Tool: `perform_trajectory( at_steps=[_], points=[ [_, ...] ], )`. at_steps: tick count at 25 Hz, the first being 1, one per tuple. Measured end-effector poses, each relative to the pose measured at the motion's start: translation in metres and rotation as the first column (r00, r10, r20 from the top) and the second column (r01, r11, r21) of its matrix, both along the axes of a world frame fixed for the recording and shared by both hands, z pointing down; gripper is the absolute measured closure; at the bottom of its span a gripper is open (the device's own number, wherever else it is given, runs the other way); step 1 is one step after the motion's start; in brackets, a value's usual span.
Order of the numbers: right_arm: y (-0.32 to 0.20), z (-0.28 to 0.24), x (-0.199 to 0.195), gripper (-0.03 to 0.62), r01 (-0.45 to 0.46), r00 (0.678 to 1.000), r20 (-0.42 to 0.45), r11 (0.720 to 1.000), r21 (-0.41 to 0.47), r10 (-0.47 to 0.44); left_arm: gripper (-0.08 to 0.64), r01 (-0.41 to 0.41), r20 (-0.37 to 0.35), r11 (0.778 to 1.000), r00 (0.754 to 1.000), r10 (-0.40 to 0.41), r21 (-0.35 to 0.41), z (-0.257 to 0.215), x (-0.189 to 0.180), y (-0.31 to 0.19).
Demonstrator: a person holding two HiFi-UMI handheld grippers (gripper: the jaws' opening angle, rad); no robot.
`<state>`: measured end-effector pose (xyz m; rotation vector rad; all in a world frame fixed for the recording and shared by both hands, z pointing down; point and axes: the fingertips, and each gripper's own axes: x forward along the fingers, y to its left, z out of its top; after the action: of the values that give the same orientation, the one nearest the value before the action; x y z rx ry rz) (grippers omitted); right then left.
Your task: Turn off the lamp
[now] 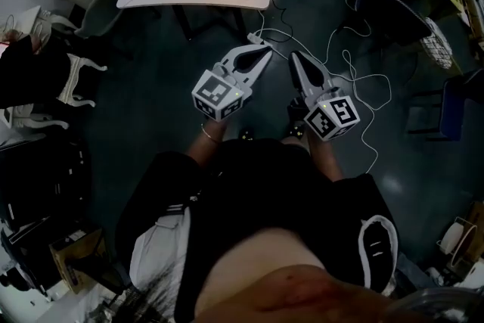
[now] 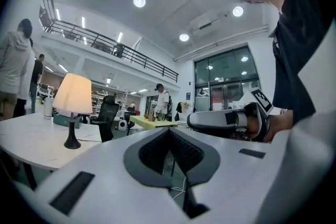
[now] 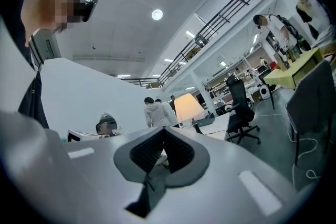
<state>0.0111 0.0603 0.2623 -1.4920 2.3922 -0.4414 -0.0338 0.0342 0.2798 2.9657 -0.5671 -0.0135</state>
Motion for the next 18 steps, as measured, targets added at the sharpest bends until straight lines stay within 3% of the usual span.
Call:
perform_trajectory(
  at_steps=[18],
  points=[
    [-0.023,0.005,0.102,0.591,0.139,0.99,0.035,0.99,0.006,-0.139,0.554,0.149,0.03,0.989,0.988,-0.149,0.01,-0.002,0.093,-0.017]
  ],
)
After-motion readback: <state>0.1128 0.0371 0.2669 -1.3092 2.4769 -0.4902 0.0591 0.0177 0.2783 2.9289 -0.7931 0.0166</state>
